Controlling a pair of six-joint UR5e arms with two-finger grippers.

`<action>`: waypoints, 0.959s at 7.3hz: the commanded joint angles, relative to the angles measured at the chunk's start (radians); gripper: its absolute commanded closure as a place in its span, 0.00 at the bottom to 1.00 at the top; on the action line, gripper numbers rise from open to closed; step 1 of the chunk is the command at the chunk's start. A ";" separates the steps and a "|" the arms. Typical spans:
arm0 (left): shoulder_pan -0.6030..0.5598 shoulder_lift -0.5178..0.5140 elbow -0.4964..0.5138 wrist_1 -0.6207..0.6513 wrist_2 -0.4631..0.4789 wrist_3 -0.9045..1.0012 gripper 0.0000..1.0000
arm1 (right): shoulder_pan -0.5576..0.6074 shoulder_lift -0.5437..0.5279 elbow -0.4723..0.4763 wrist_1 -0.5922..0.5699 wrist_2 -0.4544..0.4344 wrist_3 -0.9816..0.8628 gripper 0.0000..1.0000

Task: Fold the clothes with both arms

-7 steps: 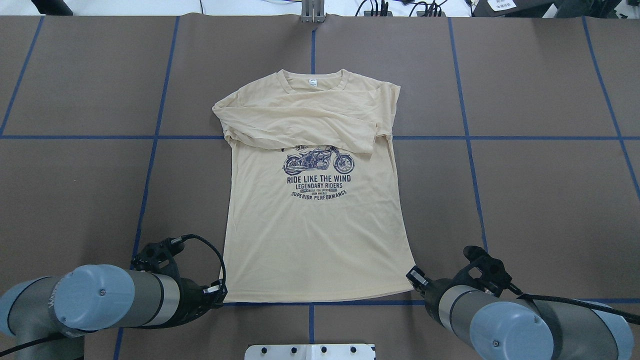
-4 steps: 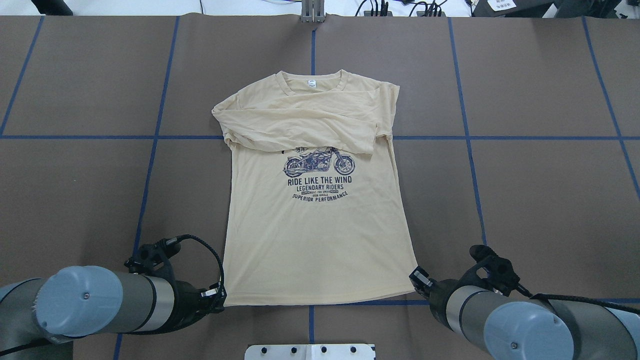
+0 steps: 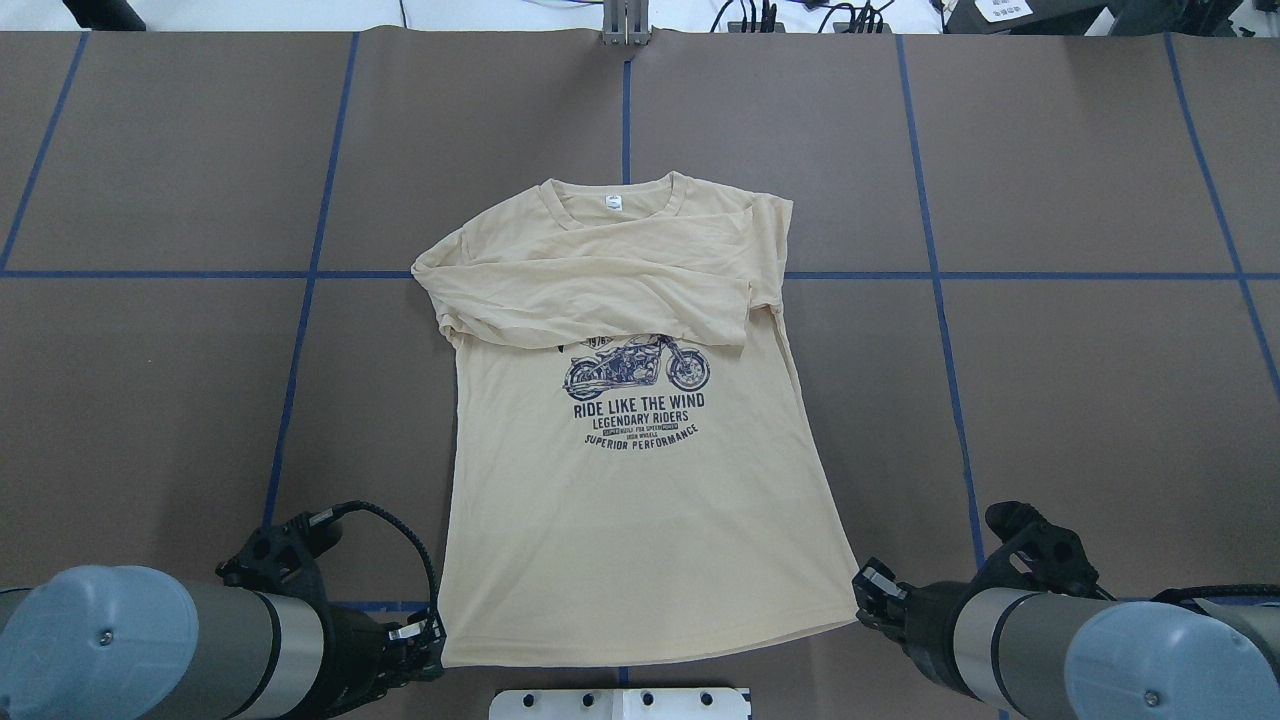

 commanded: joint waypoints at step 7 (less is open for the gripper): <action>-0.078 -0.030 -0.042 0.006 -0.007 0.024 1.00 | 0.146 0.002 0.031 -0.011 0.093 -0.090 1.00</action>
